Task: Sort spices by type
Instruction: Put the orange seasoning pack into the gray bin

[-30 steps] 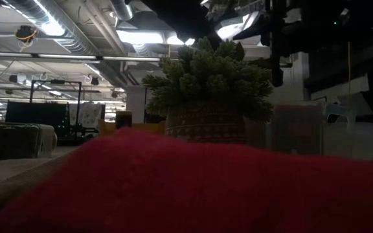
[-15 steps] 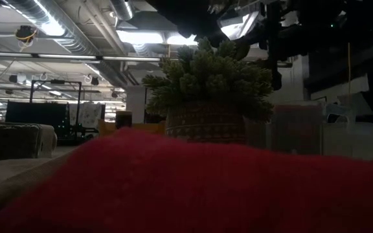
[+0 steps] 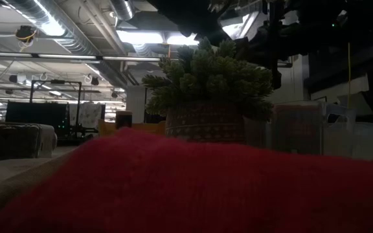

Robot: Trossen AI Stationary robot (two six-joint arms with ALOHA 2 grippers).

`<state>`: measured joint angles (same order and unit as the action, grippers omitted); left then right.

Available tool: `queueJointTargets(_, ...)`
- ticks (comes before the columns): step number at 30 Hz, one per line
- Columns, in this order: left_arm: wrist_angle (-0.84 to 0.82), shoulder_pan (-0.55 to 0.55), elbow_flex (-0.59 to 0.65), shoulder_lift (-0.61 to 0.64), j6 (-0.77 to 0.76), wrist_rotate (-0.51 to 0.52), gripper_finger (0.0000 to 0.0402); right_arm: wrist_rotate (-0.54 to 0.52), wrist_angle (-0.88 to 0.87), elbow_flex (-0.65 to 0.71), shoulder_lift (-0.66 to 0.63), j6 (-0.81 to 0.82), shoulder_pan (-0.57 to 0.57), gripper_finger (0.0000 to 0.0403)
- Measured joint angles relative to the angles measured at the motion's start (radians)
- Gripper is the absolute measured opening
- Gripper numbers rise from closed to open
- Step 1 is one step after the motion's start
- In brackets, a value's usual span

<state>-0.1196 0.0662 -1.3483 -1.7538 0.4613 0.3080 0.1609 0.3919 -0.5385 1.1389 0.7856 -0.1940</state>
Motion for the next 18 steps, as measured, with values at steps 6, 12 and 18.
queueJointTargets(6, 0.000, 0.000, 0.000, 0.000, -0.047, 0.000, 0.0112, 0.019, 0.000, 0.000, 0.000, -0.008, 0.000, 0.0024)
queueJointTargets(12, -0.002, 0.022, 0.000, 0.010, -0.076, 0.003, 0.0159, 0.061, 0.000, 0.000, -0.007, -0.046, -0.001, 0.0024)
queueJointTargets(18, -0.028, 0.059, 0.000, 0.054, -0.057, 0.003, 0.0170, 0.100, -0.010, 0.000, -0.070, -0.078, 0.000, 0.0013)
